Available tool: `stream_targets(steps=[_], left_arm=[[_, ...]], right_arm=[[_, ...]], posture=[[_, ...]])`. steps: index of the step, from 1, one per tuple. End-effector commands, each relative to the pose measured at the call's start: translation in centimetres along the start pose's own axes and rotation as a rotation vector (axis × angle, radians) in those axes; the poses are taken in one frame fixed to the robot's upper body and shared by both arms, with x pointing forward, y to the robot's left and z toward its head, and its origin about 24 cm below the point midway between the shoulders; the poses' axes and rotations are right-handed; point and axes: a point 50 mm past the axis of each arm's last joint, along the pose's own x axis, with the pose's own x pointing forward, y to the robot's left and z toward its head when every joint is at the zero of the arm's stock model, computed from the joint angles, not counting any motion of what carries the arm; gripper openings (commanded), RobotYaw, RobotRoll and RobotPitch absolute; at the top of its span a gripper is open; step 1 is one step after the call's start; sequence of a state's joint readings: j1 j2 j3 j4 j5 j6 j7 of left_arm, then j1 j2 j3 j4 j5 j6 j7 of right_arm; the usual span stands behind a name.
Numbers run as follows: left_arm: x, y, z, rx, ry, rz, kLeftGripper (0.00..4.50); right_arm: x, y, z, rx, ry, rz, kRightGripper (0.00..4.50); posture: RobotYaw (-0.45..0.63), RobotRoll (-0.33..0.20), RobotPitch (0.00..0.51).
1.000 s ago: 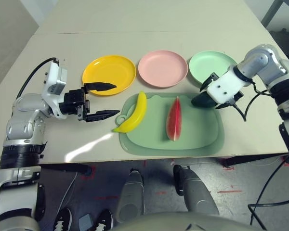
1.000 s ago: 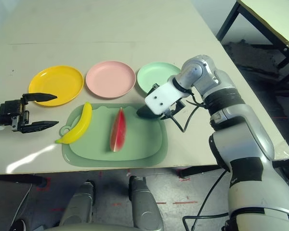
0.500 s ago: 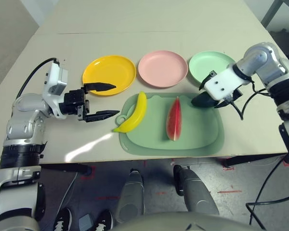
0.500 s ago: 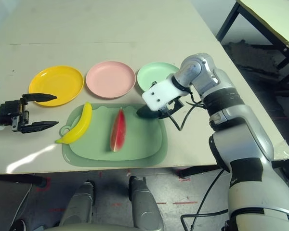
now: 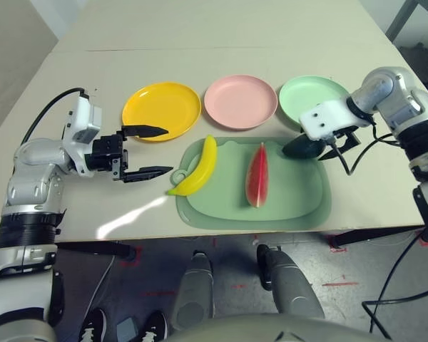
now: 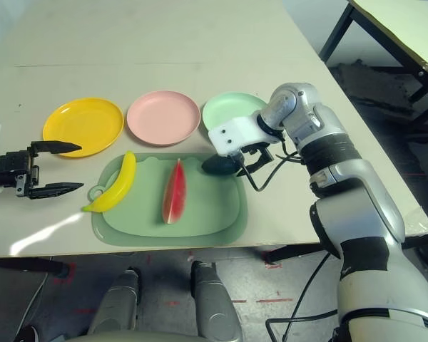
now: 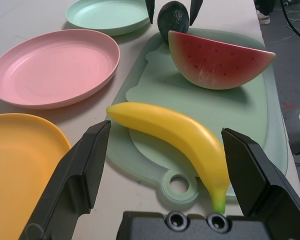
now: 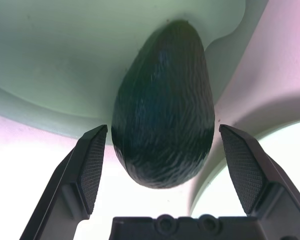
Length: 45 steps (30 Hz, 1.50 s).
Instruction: Place the fruits into color-matched plates.
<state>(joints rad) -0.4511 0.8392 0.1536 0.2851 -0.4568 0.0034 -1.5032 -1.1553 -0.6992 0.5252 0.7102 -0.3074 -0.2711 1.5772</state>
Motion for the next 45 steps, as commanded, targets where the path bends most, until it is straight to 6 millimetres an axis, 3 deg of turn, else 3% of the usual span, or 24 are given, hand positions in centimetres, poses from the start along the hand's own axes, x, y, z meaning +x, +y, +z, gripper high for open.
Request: stream_targets(steps=[1,17,23,31,40,45], left_arm=[[-0.1,0.0,-0.2,0.003,0.024,-0.011,4.49],[-0.2,0.8,0.8,0.015,-0.015,0.026,4.49],[-0.3,0.8,0.9,0.019,-0.014,0.030,4.50],[-0.4,0.8,0.9,0.022,-0.013,0.031,4.50],[-0.1,1.0,1.2,0.023,-0.062,0.051,4.50],[0.5,1.1,1.3,0.007,-0.102,0.075,4.50]], right_arm=[[-0.1,0.1,0.3,0.021,-0.027,-0.005,4.50],[0.4,0.5,-0.2,0.095,-0.014,0.016,4.50],[0.8,0.4,-0.5,0.120,-0.012,0.014,3.04],[0.7,0.2,-0.7,0.137,-0.009,0.000,3.04],[-3.4,-2.1,0.1,0.176,-0.041,-0.121,3.04],[-4.5,-3.1,-1.1,0.275,-0.028,-0.230,3.04]], posture=[[-0.09,0.000,0.191],[-0.08,0.000,0.189],[-0.08,0.000,0.191],[-0.08,0.000,0.192],[-0.09,0.000,0.192],[-0.09,0.000,0.192]])
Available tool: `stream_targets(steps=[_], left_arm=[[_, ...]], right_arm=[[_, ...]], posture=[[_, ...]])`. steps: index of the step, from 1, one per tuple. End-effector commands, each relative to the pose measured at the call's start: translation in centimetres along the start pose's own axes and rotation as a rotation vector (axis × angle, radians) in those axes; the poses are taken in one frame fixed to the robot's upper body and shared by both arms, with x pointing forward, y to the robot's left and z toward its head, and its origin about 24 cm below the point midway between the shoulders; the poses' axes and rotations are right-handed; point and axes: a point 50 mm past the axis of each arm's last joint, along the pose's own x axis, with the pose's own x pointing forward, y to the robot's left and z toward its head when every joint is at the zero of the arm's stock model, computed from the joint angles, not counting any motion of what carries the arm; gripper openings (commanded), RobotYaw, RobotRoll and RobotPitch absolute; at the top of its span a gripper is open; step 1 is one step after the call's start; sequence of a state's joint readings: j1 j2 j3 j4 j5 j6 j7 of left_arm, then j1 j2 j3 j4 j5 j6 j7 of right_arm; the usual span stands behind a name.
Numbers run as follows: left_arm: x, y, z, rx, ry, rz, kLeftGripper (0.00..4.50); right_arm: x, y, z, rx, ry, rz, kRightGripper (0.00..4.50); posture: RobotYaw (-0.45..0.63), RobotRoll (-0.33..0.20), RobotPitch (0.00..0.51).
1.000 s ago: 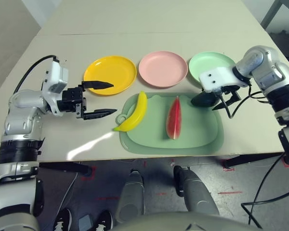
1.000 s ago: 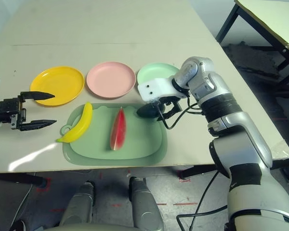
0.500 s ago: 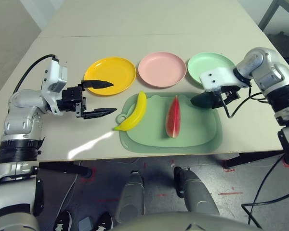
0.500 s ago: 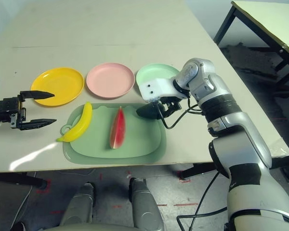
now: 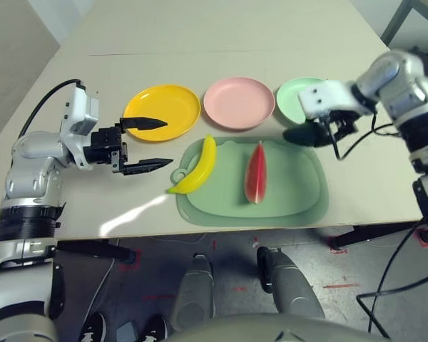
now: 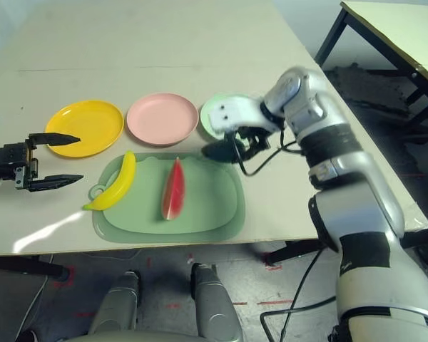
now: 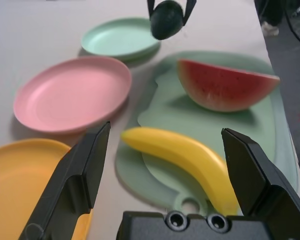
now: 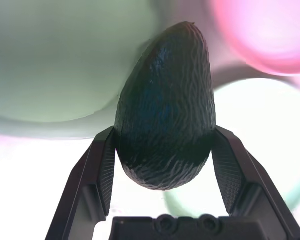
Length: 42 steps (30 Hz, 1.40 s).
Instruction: Place the fruits into color-matched plates.
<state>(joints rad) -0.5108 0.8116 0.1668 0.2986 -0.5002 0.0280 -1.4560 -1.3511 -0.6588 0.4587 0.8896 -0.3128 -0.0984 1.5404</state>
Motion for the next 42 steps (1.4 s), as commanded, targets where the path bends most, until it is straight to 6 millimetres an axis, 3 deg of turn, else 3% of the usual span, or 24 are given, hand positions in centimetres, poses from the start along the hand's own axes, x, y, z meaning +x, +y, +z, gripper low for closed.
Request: stream_targets(steps=[1,9,16,20,22,27,31,36,42], left_arm=[[0.2,0.0,0.0,-0.004,-0.004,0.022,4.50],[0.6,0.5,-0.1,-0.044,0.018,0.107,4.50],[1.0,0.2,-0.2,-0.073,0.032,0.112,4.50],[1.0,0.1,-0.2,-0.076,0.036,0.109,4.50],[0.9,0.1,-0.2,-0.072,0.038,0.105,4.50],[0.7,0.0,0.1,-0.028,0.042,0.053,4.50],[0.0,-0.5,0.4,-0.013,0.032,-0.037,4.50],[-0.4,-1.0,0.2,-0.013,0.044,-0.124,4.50],[0.2,-2.5,-0.1,-0.001,0.093,-0.279,4.50]], right_arm=[[0.1,-0.6,-1.6,0.083,0.021,-0.098,3.04],[2.7,-0.4,-4.5,0.206,0.095,-0.294,3.04],[4.0,-0.1,-5.0,0.225,0.119,-0.326,3.04],[3.8,-0.2,-4.8,0.217,0.109,-0.324,4.44],[3.5,-0.4,-4.6,0.198,0.107,-0.320,4.48],[1.5,-1.3,-2.7,0.059,0.101,-0.280,4.48],[-0.2,-1.6,1.2,-0.231,0.015,-0.150,4.48],[0.1,0.9,5.0,-0.670,-0.051,-0.009,4.48],[0.6,3.6,8.3,-0.913,-0.150,0.044,4.48]], posture=[[-0.09,0.000,0.192],[-0.08,0.000,0.192],[-0.08,0.000,0.201],[-0.08,0.000,0.200],[-0.08,0.000,0.200],[-0.09,0.000,0.202],[-0.09,0.000,0.207],[-0.10,0.000,0.213],[-0.09,0.000,0.221]])
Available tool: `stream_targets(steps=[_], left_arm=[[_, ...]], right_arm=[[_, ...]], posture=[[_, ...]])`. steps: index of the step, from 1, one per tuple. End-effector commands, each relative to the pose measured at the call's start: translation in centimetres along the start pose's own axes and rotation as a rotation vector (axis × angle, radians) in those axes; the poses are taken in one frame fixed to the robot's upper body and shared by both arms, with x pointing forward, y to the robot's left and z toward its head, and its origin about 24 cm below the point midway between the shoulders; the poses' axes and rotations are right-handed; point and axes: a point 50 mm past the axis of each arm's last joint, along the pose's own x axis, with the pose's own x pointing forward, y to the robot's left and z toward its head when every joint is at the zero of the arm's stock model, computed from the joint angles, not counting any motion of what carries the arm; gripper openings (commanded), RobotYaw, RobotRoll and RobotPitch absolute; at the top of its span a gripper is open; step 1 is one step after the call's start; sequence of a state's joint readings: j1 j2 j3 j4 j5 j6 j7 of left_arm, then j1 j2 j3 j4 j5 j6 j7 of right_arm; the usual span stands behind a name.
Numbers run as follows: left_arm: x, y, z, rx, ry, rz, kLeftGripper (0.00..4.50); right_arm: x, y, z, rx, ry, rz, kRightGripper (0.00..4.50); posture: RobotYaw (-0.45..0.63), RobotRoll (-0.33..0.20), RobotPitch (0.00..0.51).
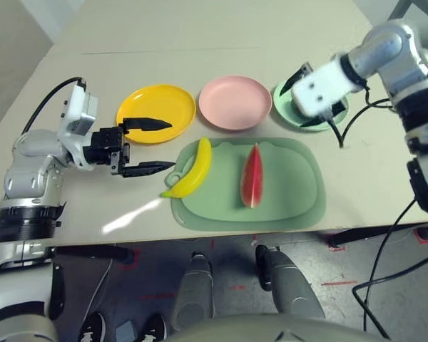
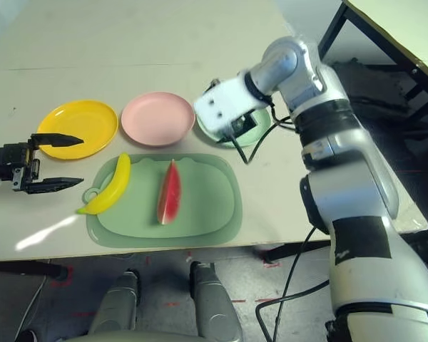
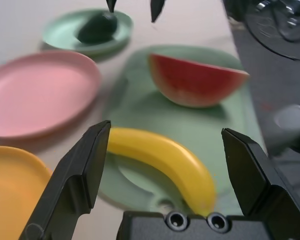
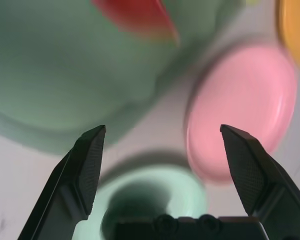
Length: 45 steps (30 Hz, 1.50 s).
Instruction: Place the fruits into color-matched plates.
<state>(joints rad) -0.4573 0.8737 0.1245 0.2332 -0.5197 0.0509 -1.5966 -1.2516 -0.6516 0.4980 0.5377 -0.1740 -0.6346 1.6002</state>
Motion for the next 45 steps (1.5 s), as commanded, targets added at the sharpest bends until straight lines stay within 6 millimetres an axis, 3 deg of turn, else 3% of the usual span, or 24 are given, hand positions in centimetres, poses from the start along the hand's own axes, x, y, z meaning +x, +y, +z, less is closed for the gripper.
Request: stream_targets(steps=[1,9,23,31,41,45], left_arm=[[0.9,-1.0,0.1,0.049,0.036,-0.110,4.50],[2.8,-1.4,2.9,0.163,-0.038,-0.217,4.50],[2.9,-1.2,1.8,0.149,0.017,-0.203,4.50],[2.6,-1.5,1.3,0.122,0.027,-0.191,4.50],[2.8,-1.9,1.0,0.111,0.031,-0.199,4.50],[2.9,-1.9,0.9,0.110,0.030,-0.199,4.50]], right_arm=[[-0.2,-0.4,1.8,-0.099,-0.028,0.011,4.48],[-0.7,-0.8,3.7,-0.169,-0.053,0.018,4.48],[1.3,0.3,5.9,-0.189,-0.158,0.075,4.48],[3.1,0.8,6.0,-0.196,-0.177,0.113,4.48],[4.8,-0.2,6.2,-0.209,-0.183,0.115,4.48],[6.1,0.6,5.8,-0.201,-0.186,0.152,4.48]], posture=[[-0.09,0.000,0.221],[-0.09,0.000,0.226],[-0.09,0.000,0.228],[-0.08,0.000,0.236],[-0.06,0.000,0.238],[-0.05,0.000,0.236]])
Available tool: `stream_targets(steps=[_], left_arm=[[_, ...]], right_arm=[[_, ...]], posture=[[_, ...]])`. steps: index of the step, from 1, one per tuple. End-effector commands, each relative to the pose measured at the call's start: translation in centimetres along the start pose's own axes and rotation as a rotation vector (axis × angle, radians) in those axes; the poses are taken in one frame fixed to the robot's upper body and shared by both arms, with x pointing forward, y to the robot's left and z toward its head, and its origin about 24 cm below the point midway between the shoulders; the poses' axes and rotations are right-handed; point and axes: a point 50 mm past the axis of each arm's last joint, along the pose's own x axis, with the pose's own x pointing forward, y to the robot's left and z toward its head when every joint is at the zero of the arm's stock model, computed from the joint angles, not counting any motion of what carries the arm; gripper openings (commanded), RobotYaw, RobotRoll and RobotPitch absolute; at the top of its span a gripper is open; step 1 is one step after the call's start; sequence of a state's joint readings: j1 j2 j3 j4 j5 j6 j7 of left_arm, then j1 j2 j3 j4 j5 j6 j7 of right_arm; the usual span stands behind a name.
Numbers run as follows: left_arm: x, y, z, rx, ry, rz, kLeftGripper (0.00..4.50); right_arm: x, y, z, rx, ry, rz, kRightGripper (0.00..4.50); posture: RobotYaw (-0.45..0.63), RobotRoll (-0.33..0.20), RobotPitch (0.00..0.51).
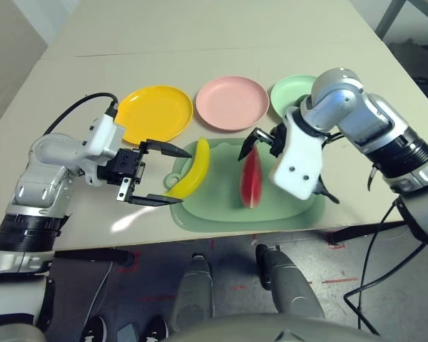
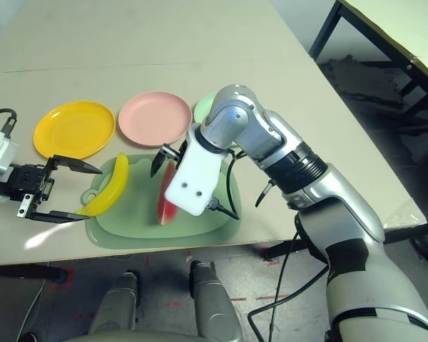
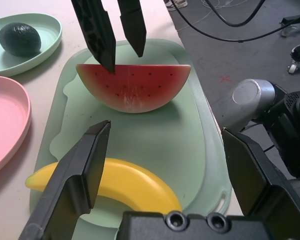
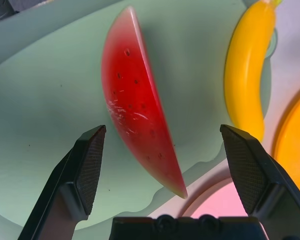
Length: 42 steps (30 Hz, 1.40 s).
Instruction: Place the fruits into color-matched plates.
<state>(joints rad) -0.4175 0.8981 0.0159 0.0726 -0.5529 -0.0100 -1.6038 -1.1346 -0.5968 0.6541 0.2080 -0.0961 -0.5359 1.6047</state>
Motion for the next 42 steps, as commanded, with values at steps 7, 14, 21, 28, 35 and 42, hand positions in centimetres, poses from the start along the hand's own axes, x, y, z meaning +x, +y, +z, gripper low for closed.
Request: stream_targets(steps=[7,14,21,28,35,42], left_arm=[[0.3,-0.4,0.0,0.000,0.005,-0.010,4.50],[0.3,-0.4,0.0,-0.004,0.004,-0.007,4.50],[0.2,-0.4,-0.3,-0.011,0.006,0.000,4.50],[0.4,-0.3,-0.4,-0.013,0.002,-0.002,4.50],[0.3,-0.1,-0.4,-0.007,0.001,-0.001,4.50],[0.3,-0.1,-0.4,-0.009,0.001,-0.001,4.50]], right_arm=[[2.9,0.7,-1.1,0.041,-0.009,0.060,4.48],[4.2,0.9,-1.4,0.070,-0.021,0.066,4.48],[4.4,1.6,-0.9,0.091,-0.041,0.098,4.48],[4.4,1.9,-0.5,0.131,-0.059,0.102,4.48],[4.4,1.9,-0.4,0.181,-0.056,0.098,3.72],[4.6,2.0,-0.5,0.229,-0.059,0.090,2.10]], posture=[[-0.05,0.000,0.242],[-0.05,0.000,0.247],[-0.06,0.000,0.251],[-0.06,0.000,0.250],[-0.07,0.000,0.249],[-0.07,0.000,0.250]])
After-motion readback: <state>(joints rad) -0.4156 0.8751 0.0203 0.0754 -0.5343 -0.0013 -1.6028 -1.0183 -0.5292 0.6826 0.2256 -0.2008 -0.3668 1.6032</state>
